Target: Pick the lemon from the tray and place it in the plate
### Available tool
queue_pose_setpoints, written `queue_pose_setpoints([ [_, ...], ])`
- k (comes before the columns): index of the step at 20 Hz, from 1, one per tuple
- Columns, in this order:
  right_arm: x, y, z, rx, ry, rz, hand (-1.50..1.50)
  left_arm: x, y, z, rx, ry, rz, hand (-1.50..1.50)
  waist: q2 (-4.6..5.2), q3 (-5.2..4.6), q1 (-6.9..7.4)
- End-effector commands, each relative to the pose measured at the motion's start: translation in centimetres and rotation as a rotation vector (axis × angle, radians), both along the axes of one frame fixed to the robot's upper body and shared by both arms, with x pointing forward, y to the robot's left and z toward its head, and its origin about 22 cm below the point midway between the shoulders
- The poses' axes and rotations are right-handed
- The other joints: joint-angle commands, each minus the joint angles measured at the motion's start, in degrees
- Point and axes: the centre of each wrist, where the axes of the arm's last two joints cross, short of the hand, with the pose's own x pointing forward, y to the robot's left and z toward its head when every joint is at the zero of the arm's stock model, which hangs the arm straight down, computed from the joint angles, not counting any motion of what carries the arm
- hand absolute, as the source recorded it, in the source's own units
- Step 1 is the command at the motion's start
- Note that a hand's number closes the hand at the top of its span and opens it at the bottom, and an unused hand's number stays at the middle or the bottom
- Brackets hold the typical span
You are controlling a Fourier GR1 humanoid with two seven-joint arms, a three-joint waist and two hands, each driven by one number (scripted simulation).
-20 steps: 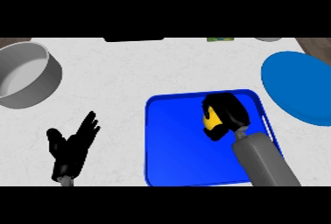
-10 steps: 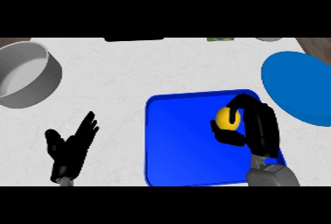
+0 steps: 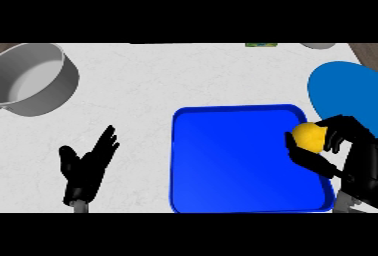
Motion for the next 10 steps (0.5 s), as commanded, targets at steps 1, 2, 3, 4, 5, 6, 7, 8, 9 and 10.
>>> queue_pose_setpoints([
  [1, 1.6, -5.2, 1.0, 0.033, -0.093, -0.097, 1.50, 0.5, -0.6, -1.8, 0.009, 0.022, -0.015, 0.00, 0.36, -0.10, 0.45],
  [2, 1.3, -6.2, -0.4, 0.004, -0.077, -0.105, 1.50, -0.4, -0.8, -1.8, -0.006, 0.010, -0.005, 0.00, 0.29, -0.09, 0.65],
  [3, 0.9, -8.3, -1.0, -0.005, -0.087, -0.120, 1.50, -0.4, 0.5, -1.3, 0.001, 0.012, -0.023, 0.00, 0.30, -0.07, 0.67],
  [4, 2.5, -9.1, -1.1, -0.004, -0.068, -0.144, 1.50, -1.0, -0.7, -0.1, -0.004, 0.021, -0.033, 0.00, 0.29, -0.05, 1.07],
  [5, 2.6, -9.0, -3.3, -0.020, -0.081, -0.164, 1.50, -0.9, -1.1, -0.3, 0.004, 0.021, -0.020, 0.00, 0.34, -0.04, 1.12],
  [6, 3.3, -11.6, -1.0, -0.016, -0.106, -0.191, 1.50, 1.0, -0.6, -0.5, 0.009, 0.023, -0.025, 0.00, 0.45, -0.06, 0.79],
  [7, 5.4, -11.3, -0.6, 0.001, -0.133, -0.242, 1.50, 0.9, -0.9, 0.2, 0.006, 0.014, -0.019, 0.00, 0.51, -0.04, 1.38],
  [8, 5.1, -13.3, -0.8, -0.039, -0.140, -0.264, 1.50, 0.7, -0.6, -0.4, 0.006, 0.008, -0.034, 0.00, 0.54, -0.04, 1.29],
  [9, 5.8, -13.8, -1.5, -0.032, -0.136, -0.252, 1.50, 0.9, -1.0, -0.4, -0.005, 0.009, -0.037, 0.00, 0.48, -0.05, 1.24],
  [10, 5.5, -15.3, -2.6, -0.014, -0.145, -0.269, 1.50, 0.5, -0.1, -0.2, -0.009, 0.010, -0.021, 0.00, 0.51, -0.02, 1.44],
])
